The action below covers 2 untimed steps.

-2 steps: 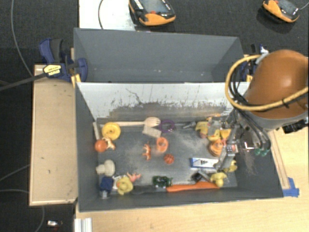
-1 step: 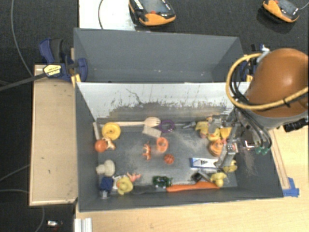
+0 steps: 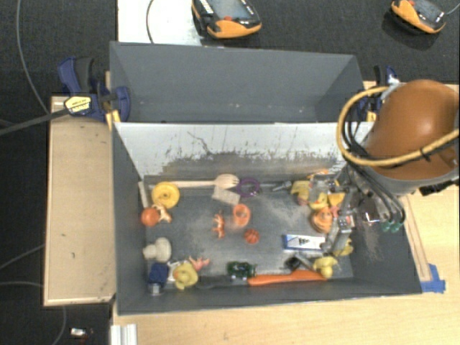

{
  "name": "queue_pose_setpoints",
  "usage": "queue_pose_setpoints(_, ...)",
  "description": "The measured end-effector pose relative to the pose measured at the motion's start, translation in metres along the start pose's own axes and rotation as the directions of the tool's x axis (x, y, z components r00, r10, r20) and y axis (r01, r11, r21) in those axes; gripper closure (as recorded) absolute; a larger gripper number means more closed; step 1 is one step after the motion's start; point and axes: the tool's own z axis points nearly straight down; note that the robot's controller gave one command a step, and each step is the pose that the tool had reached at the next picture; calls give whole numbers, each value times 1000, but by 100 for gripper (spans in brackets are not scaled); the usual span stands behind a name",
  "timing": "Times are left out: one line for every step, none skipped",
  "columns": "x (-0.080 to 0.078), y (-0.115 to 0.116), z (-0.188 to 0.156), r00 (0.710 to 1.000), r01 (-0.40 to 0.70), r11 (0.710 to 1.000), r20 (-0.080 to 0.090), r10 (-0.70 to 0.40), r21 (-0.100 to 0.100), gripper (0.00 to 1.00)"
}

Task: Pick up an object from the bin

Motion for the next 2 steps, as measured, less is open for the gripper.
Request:
queue_pose_setpoints(-1, -2, 6, 997, 74, 997, -6, -74, -1, 0)
queue_pose_setpoints(-2, -23, 55, 967, 256, 967, 1, -256, 2, 0)
